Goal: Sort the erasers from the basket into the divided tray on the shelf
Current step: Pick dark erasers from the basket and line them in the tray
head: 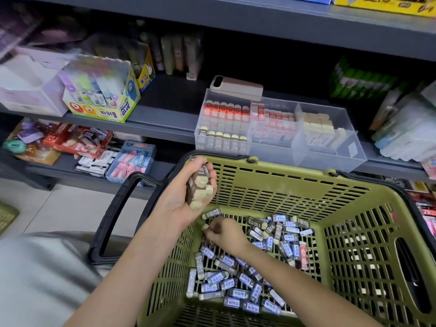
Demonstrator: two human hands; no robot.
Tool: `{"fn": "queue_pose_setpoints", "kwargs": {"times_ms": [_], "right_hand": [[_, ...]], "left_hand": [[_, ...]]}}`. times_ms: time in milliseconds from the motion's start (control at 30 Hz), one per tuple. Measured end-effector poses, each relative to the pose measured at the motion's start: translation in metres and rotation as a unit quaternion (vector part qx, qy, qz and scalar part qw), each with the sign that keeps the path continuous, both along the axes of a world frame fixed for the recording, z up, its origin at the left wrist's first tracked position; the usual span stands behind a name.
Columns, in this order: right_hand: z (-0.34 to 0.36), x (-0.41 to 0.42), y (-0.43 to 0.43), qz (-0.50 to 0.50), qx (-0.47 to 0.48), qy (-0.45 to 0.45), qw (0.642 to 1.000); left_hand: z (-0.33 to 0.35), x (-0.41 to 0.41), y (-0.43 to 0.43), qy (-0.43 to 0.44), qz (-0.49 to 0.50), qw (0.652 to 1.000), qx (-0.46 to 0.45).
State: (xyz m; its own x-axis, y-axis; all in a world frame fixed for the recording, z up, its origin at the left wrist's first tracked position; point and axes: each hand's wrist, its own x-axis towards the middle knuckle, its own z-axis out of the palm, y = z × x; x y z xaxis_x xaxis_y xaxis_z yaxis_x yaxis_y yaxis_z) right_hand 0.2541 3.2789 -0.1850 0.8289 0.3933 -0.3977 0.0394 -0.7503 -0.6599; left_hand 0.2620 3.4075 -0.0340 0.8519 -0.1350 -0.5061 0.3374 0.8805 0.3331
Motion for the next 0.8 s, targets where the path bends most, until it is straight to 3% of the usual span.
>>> {"fn": "queue_pose_setpoints", "kwargs": {"times_ms": [100, 200, 300, 400, 500, 633, 700, 800], "right_hand": [[0.040, -0.002, -0.013, -0.048, 0.124, 0.015, 0.991], [0.094, 0.008, -0.027, -0.108, 0.268, 0.049, 0.956], [0.148, 0.028, -0.038, -0.158, 0.368, 0.006, 0.916], [0.186, 0.063, -0.036, -0.206, 0.404, -0.061, 0.889], [0.196, 0.108, -0.008, -0.239, 0.321, -0.134, 0.906], [0.184, 0.144, 0.032, -0.157, 0.070, -0.224, 0.959], [0.177, 0.151, 0.042, -0.097, -0.030, -0.223, 0.970], [0.172, 0.157, 0.047, -0.077, -0.054, -0.189, 0.977]], "left_hand": [[0.003, 0.000, 0.001, -0.010, -0.006, 1.000, -0.003], [0.009, 0.005, 0.007, -0.025, -0.014, 1.000, 0.004], [0.017, 0.014, 0.019, -0.033, -0.010, 0.999, 0.008], [0.027, 0.028, 0.030, -0.046, 0.010, 0.999, 0.022], [0.036, 0.044, 0.038, -0.033, 0.056, 0.998, 0.016], [0.040, 0.062, 0.043, -0.013, 0.088, 0.996, 0.015], [0.038, 0.067, 0.046, -0.009, 0.082, 0.996, 0.027], [0.032, 0.073, 0.049, -0.004, 0.073, 0.996, 0.053]]}}
